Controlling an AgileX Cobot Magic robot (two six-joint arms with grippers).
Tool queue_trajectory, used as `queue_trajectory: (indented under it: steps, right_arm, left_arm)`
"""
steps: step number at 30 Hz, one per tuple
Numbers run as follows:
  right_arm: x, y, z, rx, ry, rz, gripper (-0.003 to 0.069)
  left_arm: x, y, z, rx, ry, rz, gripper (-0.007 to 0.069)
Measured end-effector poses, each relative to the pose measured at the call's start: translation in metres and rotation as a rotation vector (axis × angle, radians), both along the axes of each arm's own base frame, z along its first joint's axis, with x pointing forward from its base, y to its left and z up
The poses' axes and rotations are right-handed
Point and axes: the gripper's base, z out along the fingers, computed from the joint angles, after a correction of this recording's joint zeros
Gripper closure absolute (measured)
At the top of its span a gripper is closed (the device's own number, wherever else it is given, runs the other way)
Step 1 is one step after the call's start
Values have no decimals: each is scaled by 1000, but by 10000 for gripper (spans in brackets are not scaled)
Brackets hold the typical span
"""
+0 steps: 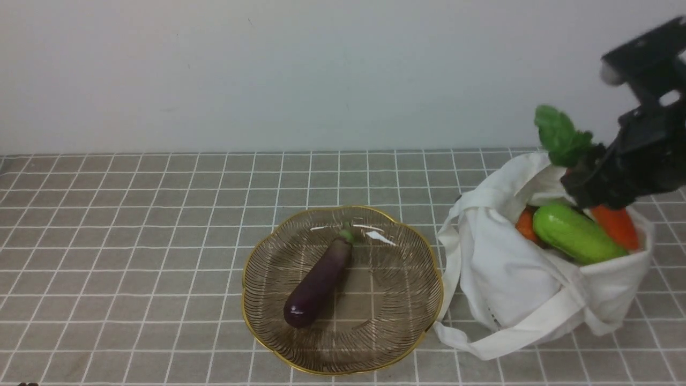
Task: Take vegetables from bag on grey coffee tablecloth place on plate.
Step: 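Take the carrot out of the cloth bag and place it on the plate with the right gripper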
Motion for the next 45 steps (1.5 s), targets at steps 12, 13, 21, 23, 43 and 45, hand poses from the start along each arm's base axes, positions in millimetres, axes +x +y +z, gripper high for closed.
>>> queue_trajectory:
  steps: [12,13,21,23,43,45]
  right_arm:
    - [-35,52,68,452,-176,302,340]
    - [-36,67,64,446,-172,398,340]
    - [-27,150,12,348,-102,698,340]
    - [-16,165,-13,291,-63,706,340]
    - [29,187,-123,39,107,700,277]
    - [29,187,-123,54,118,680,234]
  left_arm:
    - [0,0,0,0,0,0,629]
    - [0,0,0,0,0,0,629]
    - [0,0,0,0,0,0,629]
    - [0,0,0,0,0,0,629]
    - [0,0,0,0,0,0,629]
    - [0,0,0,0,0,0,629]
